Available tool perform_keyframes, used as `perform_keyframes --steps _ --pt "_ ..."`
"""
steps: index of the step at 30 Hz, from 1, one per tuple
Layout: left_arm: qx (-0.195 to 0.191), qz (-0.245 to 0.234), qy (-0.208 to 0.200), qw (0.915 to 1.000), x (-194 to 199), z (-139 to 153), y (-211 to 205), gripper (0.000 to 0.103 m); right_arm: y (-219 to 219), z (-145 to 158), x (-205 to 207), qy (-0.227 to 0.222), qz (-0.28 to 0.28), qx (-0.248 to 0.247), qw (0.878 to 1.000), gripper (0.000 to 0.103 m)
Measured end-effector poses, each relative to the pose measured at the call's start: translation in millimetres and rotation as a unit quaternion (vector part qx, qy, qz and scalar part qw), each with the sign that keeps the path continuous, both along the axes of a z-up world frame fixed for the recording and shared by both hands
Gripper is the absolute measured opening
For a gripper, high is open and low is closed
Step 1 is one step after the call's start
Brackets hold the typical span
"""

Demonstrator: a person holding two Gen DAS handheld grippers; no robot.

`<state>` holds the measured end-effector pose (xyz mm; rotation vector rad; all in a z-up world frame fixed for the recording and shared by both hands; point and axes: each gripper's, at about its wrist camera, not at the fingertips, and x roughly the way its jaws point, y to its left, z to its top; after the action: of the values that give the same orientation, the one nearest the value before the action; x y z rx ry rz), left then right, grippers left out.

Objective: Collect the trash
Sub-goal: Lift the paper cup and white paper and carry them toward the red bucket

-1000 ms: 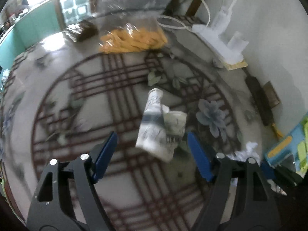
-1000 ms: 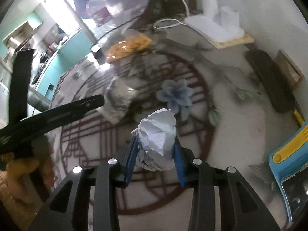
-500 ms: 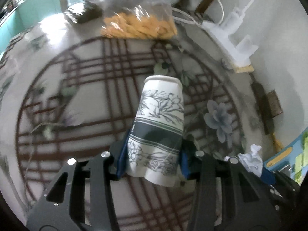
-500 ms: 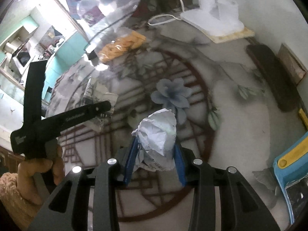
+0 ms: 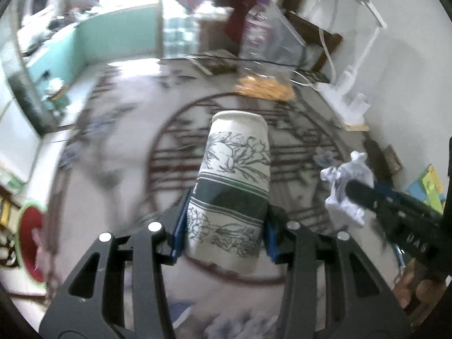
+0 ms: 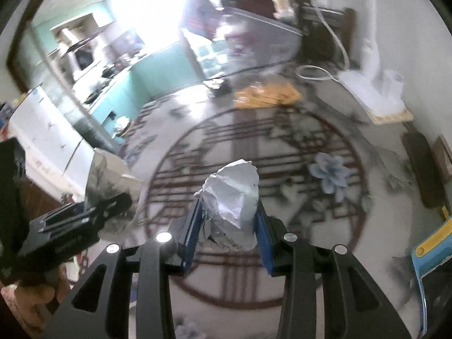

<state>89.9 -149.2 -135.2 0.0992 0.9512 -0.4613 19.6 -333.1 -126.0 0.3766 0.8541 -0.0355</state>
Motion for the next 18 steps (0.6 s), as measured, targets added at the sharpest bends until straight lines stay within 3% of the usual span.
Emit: perform_keyframes --steps 10,18 --pt "-0.023 0.105 -0.036 0.9935 -31.8 29.9 99.6 0.042 78.8 21.5 5.4 -0.025 0.078 -0.020 0.996 0.036" --pt "-0.030 0.122 -0.048 0.9909 -31.6 37.4 146.3 0.042 123.6 29.1 16.5 -0.034 0.098 -0.033 0.994 0.037"
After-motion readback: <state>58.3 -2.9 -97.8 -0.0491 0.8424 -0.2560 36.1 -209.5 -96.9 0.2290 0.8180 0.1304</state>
